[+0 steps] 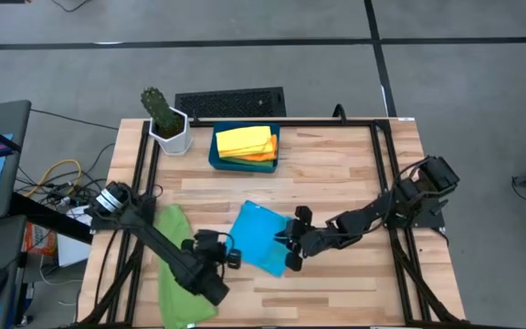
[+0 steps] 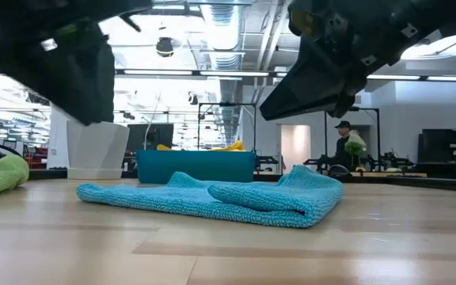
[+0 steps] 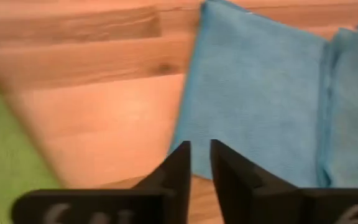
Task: Fold microfiber towels
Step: Fold the blue towel
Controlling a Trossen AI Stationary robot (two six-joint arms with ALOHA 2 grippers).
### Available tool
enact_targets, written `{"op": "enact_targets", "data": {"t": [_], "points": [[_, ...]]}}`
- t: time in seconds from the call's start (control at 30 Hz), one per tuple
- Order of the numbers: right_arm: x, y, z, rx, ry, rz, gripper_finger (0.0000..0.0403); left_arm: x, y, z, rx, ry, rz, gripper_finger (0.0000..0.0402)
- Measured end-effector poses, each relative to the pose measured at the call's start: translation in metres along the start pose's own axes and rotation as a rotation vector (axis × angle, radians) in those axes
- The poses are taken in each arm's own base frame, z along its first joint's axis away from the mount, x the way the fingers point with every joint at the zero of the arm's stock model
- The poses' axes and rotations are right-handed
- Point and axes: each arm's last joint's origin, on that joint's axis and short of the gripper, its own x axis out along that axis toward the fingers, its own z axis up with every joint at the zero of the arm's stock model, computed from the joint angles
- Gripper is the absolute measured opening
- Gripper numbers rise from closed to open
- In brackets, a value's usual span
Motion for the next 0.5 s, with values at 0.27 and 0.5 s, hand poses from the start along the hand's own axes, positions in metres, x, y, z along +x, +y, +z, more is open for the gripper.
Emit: {"op": "enact_targets", "data": {"t": [0.27, 0.5], "points": [[-0.002, 0.004, -0.002, -0.001, 0.000, 0.012, 0.0082, 0.019, 0.016, -0.022, -0.102, 0.046, -0.071, 0.0175], [-0.002, 0.003, -0.002, -0.001, 0.002, 0.010, 0.0082, 0.046, 0.027, -0.029, -0.125, 0.094, -0.083, 0.0221]]}}
